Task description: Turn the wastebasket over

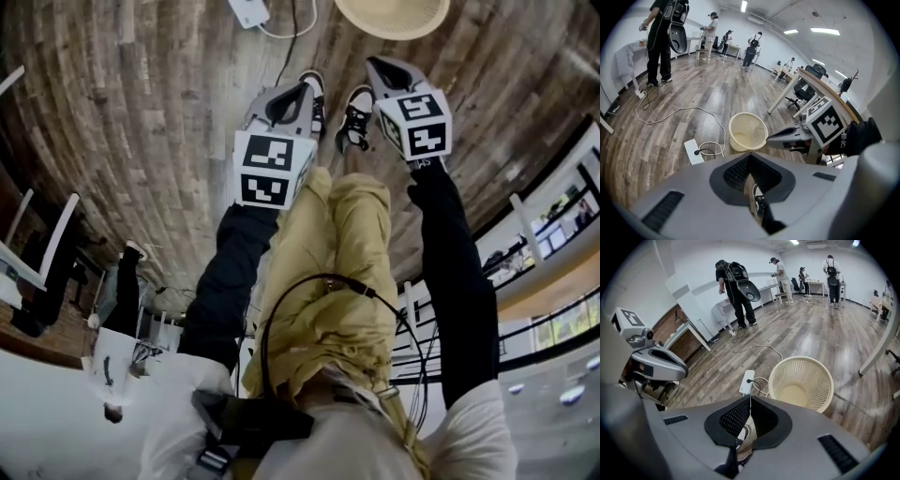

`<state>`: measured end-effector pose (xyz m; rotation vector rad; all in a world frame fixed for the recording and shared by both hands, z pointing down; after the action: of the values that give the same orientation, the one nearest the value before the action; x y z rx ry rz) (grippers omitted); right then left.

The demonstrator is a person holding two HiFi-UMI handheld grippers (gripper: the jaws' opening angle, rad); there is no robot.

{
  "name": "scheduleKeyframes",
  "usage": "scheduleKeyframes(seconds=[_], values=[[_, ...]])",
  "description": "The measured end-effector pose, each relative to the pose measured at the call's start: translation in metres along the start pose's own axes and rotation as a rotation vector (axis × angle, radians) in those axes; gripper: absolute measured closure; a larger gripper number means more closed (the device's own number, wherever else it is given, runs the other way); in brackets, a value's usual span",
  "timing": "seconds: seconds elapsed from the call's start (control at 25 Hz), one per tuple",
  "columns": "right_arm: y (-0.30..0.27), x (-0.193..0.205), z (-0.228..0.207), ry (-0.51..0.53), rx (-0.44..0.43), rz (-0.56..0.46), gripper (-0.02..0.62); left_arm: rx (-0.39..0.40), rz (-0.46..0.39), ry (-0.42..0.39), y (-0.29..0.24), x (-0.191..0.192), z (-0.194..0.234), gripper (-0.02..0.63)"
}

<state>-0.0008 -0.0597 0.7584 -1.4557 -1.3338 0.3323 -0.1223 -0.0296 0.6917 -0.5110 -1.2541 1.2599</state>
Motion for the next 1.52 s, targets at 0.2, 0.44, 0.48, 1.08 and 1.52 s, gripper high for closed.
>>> scheduleKeyframes(seconds=[0.2, 0.44, 0.48, 1.08, 1.52], values=[[-0.045, 0.013, -0.026, 0.06, 0.012, 0.08, 0.572, 0.019, 0.013, -0.003, -0.029, 0.0, 0.007, 0.604], [-0.082, 0.019, -0.048, 0.069, 0.01, 0.116, 0.572, 0.002, 0.044, 0.02, -0.052, 0.01, 0.029, 0.604], [-0.088, 0.02, -0.05, 0.069, 0.01, 0.122, 0.572, -0.001, 0.049, 0.026, -0.055, 0.011, 0.033, 0.604], [-0.162, 0.046, -0.087, 0.224, 0.044, 0.281, 0.456, -0.011, 0.062, 0.122, -0.088, 0.007, 0.061, 0.604], [-0.157, 0.049, -0.096, 0.374, 0.089, 0.344, 0.508, -0.022, 0.089, 0.129, -0.08, 0.019, 0.061, 0.604]])
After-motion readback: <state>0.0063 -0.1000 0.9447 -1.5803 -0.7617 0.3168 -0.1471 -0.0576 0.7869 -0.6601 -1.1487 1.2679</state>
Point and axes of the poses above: the fingertips, and each gripper's own axes: y backward along the fingers, z to its left, x out of its underside, the point moved 2 cm from there along y, backward along the fingers, and after that the axes turned 3 degrees about -x, right-handed, at the moved point
